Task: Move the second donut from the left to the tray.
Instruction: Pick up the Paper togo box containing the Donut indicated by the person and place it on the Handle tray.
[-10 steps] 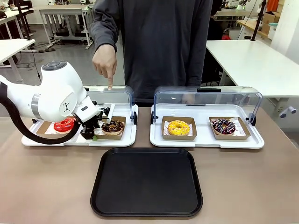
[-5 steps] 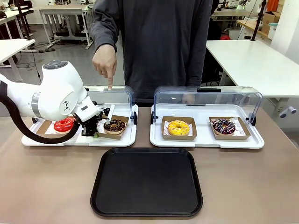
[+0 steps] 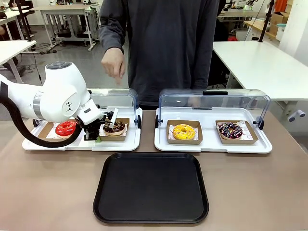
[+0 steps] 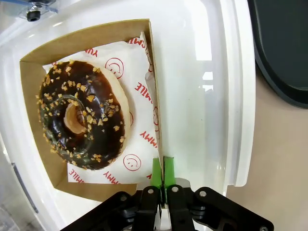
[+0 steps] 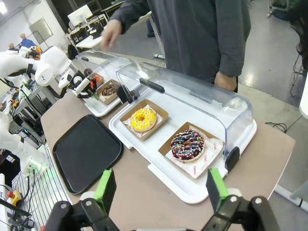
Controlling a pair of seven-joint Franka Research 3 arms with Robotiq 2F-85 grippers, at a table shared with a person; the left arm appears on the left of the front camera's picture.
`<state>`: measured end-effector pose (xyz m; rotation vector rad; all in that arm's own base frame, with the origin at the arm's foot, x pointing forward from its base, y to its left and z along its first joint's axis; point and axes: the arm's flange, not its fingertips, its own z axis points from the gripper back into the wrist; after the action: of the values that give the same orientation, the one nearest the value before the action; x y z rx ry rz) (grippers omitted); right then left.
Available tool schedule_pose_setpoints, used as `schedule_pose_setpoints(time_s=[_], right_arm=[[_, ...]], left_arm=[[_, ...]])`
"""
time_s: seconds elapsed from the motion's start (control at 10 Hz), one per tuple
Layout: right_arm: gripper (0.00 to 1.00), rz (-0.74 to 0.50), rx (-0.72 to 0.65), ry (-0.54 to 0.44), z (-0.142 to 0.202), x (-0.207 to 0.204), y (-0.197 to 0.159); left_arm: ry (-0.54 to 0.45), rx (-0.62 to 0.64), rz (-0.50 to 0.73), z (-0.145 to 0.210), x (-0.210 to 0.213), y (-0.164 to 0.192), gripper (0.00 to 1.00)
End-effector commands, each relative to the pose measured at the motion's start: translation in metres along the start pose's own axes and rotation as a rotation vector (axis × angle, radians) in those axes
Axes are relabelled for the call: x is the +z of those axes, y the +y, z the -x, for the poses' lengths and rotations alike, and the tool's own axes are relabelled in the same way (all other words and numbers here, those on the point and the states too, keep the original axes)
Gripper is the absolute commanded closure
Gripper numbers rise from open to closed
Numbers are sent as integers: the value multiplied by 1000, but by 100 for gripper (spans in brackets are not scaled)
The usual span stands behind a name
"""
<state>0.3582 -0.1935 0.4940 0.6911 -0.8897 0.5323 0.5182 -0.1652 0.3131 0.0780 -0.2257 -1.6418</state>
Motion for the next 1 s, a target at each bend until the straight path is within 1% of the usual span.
schedule_pose_setpoints(time_s=[0.0, 0.4, 0.5, 0.7, 0.9], right_arm=[[0, -4, 15, -25, -2, -1, -1], [0, -4, 15, -25, -2, -1, -1], [0, -4, 15, -25, -2, -1, -1], [0, -4, 15, -25, -2, -1, -1], [0, -4, 15, -25, -2, -1, -1]], left_arm=[[8, -15, -16, 0, 0, -2, 100], [8, -15, -16, 0, 0, -2, 100], [2, -10, -8, -2, 0, 1, 99], [30, 23, -44, -5, 32, -18, 99], [28, 54, -67, -11, 57, -38, 99]])
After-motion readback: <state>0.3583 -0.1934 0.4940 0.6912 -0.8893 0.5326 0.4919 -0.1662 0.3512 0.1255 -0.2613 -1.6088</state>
